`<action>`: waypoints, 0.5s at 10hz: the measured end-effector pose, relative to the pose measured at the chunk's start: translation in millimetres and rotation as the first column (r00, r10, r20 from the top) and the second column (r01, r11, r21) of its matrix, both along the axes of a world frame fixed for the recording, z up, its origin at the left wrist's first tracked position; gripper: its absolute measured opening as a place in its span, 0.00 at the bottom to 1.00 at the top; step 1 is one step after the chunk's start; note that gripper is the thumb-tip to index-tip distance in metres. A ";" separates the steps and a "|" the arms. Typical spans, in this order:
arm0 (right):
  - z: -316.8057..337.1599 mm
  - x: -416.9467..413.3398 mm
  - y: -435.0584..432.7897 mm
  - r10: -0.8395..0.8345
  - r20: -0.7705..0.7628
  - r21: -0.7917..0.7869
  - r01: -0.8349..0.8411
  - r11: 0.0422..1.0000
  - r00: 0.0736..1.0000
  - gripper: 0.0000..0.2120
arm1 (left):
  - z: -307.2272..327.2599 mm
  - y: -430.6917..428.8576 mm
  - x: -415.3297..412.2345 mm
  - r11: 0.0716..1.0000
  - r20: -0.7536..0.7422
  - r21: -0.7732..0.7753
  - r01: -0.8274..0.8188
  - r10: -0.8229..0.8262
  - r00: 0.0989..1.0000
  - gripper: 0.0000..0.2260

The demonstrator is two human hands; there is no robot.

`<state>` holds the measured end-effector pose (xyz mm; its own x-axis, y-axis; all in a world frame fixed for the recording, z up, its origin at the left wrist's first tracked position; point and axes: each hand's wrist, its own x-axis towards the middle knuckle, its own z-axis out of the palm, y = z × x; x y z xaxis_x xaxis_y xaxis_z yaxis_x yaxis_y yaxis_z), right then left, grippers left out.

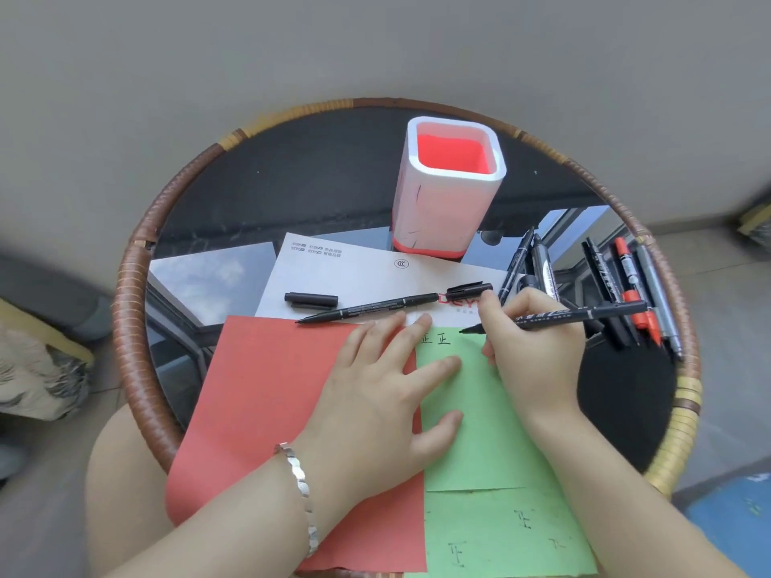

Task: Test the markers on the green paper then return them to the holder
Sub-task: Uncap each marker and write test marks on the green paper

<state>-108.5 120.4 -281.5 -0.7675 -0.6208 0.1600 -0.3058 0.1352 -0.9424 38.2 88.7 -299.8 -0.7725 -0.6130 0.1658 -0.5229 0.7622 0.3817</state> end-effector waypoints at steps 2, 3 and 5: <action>-4.7 -4.0 -1.9 -0.006 0.025 -0.010 0.006 1.000 1.000 0.16 | 0.9 -0.5 -0.5 1.000 -0.005 0.005 -0.002 0.002 1.000 0.20; -2.9 -0.7 -0.5 0.017 0.019 -0.023 -0.017 1.000 1.000 0.17 | 1.5 0.8 -0.3 1.000 -0.004 0.007 0.002 -0.002 1.000 0.20; -6.7 -3.4 -0.6 0.022 0.019 -0.007 -0.022 1.000 1.000 0.19 | 1.5 0.8 -0.4 1.000 0.003 0.009 -0.001 0.001 1.000 0.20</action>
<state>-112.0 119.8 -288.2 -0.7568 -0.6363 0.1495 -0.2907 0.1227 -0.9489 37.8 89.5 -298.3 -0.7722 -0.6155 0.1581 -0.5248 0.7579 0.3874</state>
